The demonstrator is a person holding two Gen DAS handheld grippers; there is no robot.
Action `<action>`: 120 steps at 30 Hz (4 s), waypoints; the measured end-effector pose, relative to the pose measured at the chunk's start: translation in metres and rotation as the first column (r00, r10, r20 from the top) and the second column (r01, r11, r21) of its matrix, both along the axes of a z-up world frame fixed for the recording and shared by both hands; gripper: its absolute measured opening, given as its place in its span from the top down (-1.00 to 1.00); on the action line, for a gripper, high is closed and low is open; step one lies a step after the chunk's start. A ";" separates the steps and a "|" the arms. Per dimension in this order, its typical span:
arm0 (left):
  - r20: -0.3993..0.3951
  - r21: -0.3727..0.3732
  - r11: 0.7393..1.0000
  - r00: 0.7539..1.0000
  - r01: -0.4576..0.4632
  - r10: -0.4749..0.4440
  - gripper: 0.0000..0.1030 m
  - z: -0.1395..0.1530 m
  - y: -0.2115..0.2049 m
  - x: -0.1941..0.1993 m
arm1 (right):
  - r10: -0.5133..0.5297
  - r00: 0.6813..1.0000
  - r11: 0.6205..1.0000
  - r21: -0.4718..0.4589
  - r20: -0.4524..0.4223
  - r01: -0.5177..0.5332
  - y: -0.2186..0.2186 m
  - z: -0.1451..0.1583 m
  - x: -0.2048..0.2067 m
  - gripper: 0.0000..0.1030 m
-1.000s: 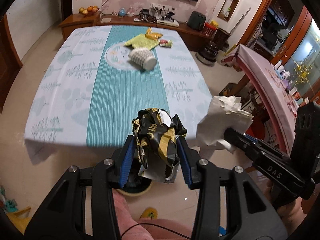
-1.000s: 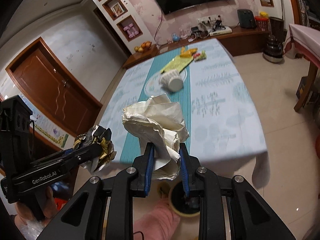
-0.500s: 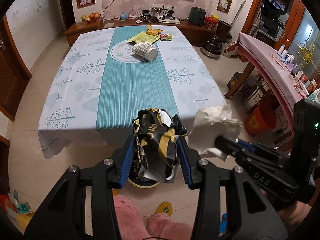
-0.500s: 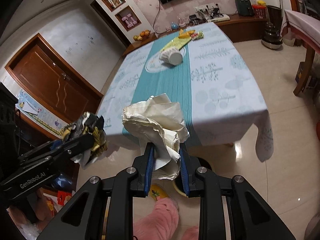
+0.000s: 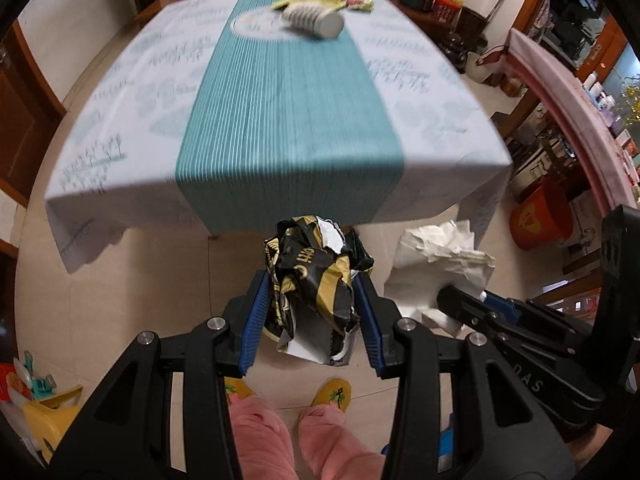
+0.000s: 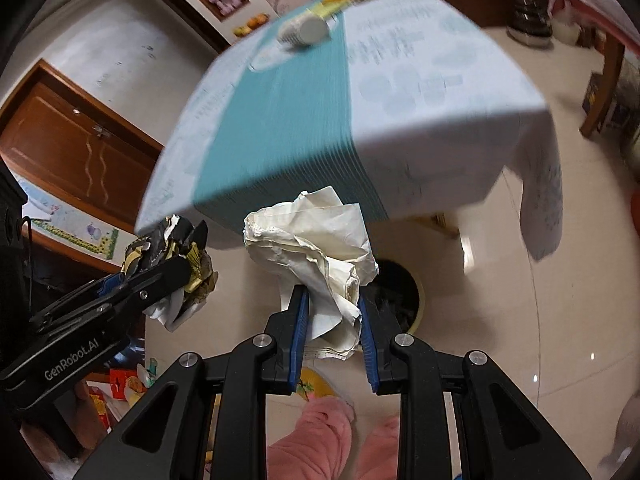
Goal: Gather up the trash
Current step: 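Carry the wrapper and tissue with both tools over the black bin, then open both tools to drop the wrapper and tissue into the bin, then move both tools back over the table toward the checkered paper cup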
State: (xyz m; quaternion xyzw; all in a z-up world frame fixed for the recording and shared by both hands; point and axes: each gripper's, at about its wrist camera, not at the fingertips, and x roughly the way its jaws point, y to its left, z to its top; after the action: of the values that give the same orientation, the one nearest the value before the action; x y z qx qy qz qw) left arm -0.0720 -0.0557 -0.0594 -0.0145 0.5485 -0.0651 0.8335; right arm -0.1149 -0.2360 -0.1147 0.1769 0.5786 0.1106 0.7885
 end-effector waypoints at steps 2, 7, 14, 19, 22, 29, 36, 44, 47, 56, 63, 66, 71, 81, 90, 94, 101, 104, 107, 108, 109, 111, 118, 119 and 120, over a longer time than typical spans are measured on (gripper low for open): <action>-0.015 0.003 1.000 1.000 -0.003 0.004 0.24 -0.022 0.004 0.002 | -0.002 1.000 1.000 -0.013 -0.023 0.001 0.004 -0.024 0.000 0.54; -0.073 0.003 1.000 0.997 -0.013 0.013 0.24 -0.089 0.018 0.002 | -0.037 0.996 0.999 -0.041 -0.076 0.034 0.016 -0.082 -0.001 0.54; -0.145 0.003 1.000 0.989 -0.017 0.018 0.24 -0.173 0.032 0.004 | -0.097 0.985 0.994 -0.073 -0.145 0.087 0.030 -0.161 0.000 0.54; -0.155 -0.003 1.000 0.988 -0.008 0.008 0.24 -0.224 0.037 0.020 | -0.132 0.974 0.987 -0.111 -0.186 0.113 0.037 -0.217 0.008 0.54; -0.156 -0.003 1.000 0.988 -0.001 0.000 0.24 -0.255 0.039 0.034 | -0.146 0.970 0.983 -0.139 -0.195 0.120 0.042 -0.249 0.015 0.54; -0.167 0.007 1.000 0.986 -0.006 0.007 0.21 -0.322 0.039 0.063 | -0.169 0.966 0.975 -0.178 -0.196 0.135 0.054 -0.322 0.039 0.50; -0.196 0.028 0.998 0.979 -0.059 0.064 -0.13 -0.365 0.051 0.079 | -0.176 0.958 0.979 -0.141 -0.227 0.147 0.059 -0.370 0.062 0.12; -0.173 0.068 0.995 0.981 -0.073 0.084 -0.57 -0.371 0.049 0.078 | -0.155 0.971 0.976 -0.179 -0.183 0.122 0.061 -0.372 0.063 -0.11; -0.167 0.074 0.995 0.982 -0.072 0.084 -0.58 -0.363 0.046 0.076 | -0.148 0.974 0.975 -0.189 -0.170 0.115 0.057 -0.361 0.059 -0.11; -0.138 0.084 0.994 0.987 -0.074 0.085 -0.59 -0.299 0.038 0.061 | -0.132 0.982 0.975 -0.198 -0.134 0.104 0.045 -0.299 0.053 -0.12; -0.124 0.066 0.995 0.989 -0.073 0.080 -0.71 -0.228 0.037 0.046 | -0.107 0.990 0.979 -0.187 -0.094 0.088 0.036 -0.225 0.043 -0.23; -0.106 0.057 0.996 0.991 -0.075 0.081 -0.72 -0.184 0.037 0.037 | -0.097 0.992 0.981 -0.175 -0.079 0.082 0.031 -0.189 0.037 -0.24; -0.081 0.032 0.996 0.993 -0.083 0.085 -0.73 -0.120 0.038 0.021 | -0.080 0.995 0.984 -0.163 -0.055 0.070 0.026 -0.126 0.027 -0.27; -0.015 0.029 0.999 1.000 -0.017 0.018 -0.74 -0.015 0.032 -0.009 | -0.015 0.999 0.992 -0.125 0.034 0.019 0.031 -0.011 0.011 -0.32; 0.118 0.036 0.999 0.993 -0.011 0.007 -0.74 0.078 0.033 -0.013 | 0.062 0.985 0.990 -0.133 0.163 -0.041 0.037 0.084 0.007 -0.33; 0.159 0.026 0.999 0.987 -0.020 0.016 -0.74 0.113 0.036 -0.009 | 0.068 0.973 0.991 -0.127 0.219 -0.041 0.032 0.118 0.013 -0.33; 0.248 0.000 1.000 0.969 -0.021 0.020 -0.74 0.164 0.030 0.006 | 0.082 0.942 0.989 -0.141 0.326 -0.037 0.023 0.175 0.031 -0.35; 0.278 -0.013 1.000 0.960 -0.015 0.018 -0.74 0.181 0.029 0.015 | 0.091 0.926 0.988 -0.148 0.366 -0.038 0.020 0.195 0.045 -0.41; 0.293 -0.027 1.000 0.956 -0.010 0.017 -0.75 0.193 0.029 0.029 | 0.087 0.914 0.989 -0.145 0.397 -0.031 0.020 0.211 0.063 -0.46; 0.296 -0.031 0.999 0.955 -0.009 0.018 -0.75 0.196 0.030 0.035 | 0.082 0.912 0.990 -0.138 0.401 -0.028 0.019 0.216 0.072 -0.46; 0.297 -0.036 0.999 0.955 -0.007 0.017 -0.75 0.200 0.031 0.042 | 0.078 0.911 0.991 -0.131 0.404 -0.027 0.019 0.218 0.080 -0.46; 0.300 -0.043 0.999 0.954 0.002 0.011 -0.75 0.203 0.033 0.057 | 0.070 0.910 0.993 -0.117 0.409 -0.024 0.017 0.224 0.098 -0.46; 0.299 -0.033 0.996 0.952 0.083 -0.070 -0.76 0.200 0.045 0.141 | 0.073 0.924 0.991 -0.128 0.374 -0.026 0.025 0.221 0.193 -0.46; 0.294 -0.030 0.994 0.952 0.100 -0.087 -0.76 0.197 0.046 0.157 | 0.070 0.929 0.991 -0.134 0.364 -0.022 0.027 0.216 0.209 -0.46; 0.290 -0.028 0.993 0.951 0.117 -0.104 -0.76 0.195 0.048 0.171 | 0.063 0.933 0.990 -0.141 0.355 -0.014 0.028 0.212 0.227 -0.46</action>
State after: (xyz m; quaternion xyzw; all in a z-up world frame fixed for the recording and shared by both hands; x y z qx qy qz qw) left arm 0.0993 -0.0075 0.1352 0.0072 0.4196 -0.1254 0.8990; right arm 0.1120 -0.2075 0.0974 0.0883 0.4349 0.1167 0.8885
